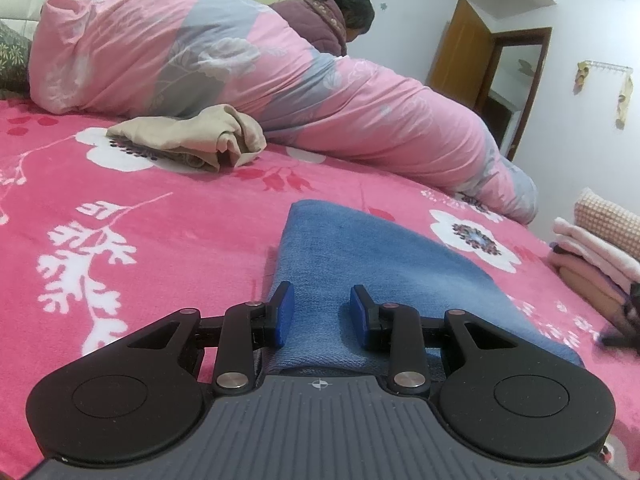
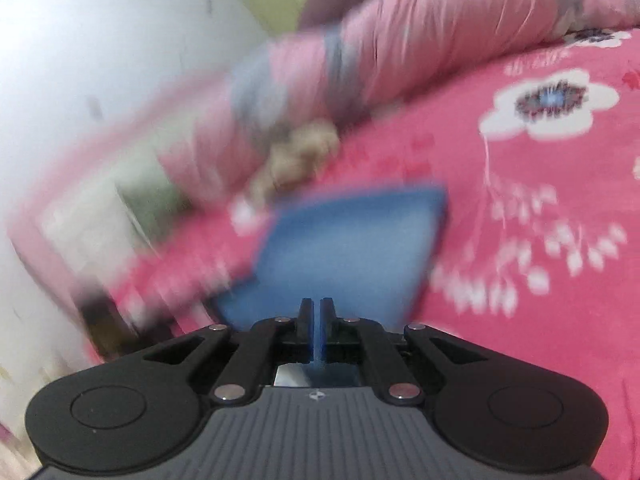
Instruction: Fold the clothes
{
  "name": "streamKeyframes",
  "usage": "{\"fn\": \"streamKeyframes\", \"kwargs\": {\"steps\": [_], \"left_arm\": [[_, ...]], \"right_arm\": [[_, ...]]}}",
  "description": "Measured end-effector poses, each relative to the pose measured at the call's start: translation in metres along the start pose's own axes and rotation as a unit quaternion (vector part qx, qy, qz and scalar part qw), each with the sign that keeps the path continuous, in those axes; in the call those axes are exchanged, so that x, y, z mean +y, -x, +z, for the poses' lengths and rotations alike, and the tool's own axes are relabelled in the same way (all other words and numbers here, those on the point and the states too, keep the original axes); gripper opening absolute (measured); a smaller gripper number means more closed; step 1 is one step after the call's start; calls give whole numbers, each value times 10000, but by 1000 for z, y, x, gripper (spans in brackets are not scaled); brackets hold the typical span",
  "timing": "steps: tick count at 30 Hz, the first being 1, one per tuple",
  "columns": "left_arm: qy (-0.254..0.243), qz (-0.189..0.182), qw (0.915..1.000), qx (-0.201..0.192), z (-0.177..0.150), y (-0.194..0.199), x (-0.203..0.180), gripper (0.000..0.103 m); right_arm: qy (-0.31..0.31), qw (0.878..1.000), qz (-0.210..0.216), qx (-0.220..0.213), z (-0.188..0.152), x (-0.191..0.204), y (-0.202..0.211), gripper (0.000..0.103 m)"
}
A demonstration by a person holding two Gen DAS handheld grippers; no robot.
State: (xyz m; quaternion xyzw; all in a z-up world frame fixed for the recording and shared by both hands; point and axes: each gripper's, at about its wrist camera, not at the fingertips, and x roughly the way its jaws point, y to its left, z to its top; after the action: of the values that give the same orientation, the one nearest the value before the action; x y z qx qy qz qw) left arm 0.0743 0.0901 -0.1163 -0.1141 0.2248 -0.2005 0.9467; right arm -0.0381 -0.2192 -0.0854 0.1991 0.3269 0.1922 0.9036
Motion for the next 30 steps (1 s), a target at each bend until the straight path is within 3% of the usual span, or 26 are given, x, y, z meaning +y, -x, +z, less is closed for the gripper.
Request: {"fn": "streamKeyframes", "kwargs": {"steps": [2,6,10,14,17,22,27,30], "left_arm": [[-35,59,10000,33,1,0,-2,32],[-34,144,9998,148,7,1,-5,33],[216,138,9995,173,17,13,-4,43],[313,91,9994,-80,31,36,-13,49],[379,-64,9992,-110,39,42,-24,50],[-182,41,9994,307,38,27,-59,51],[-530,437,9943,811,21,1,-73,53],[-643,506,9938,750,16,-1,-74,56]], "right_arm": [[387,9983,-281,332,-27,7,-9,2],[729,9957,-454,337,-40,21,8,2],[756,9948,-632,-252,-17,17,46,2],[779,9912,-778,-734,9,15,65,2],[1080,9855,-920,-927,19,28,56,2],[1548,9789,-861,-1014,16,56,24,2],[1691,9766,-1070,-785,11,63,-15,2],[1624,9790,-1175,-382,4,55,-37,2]]}}
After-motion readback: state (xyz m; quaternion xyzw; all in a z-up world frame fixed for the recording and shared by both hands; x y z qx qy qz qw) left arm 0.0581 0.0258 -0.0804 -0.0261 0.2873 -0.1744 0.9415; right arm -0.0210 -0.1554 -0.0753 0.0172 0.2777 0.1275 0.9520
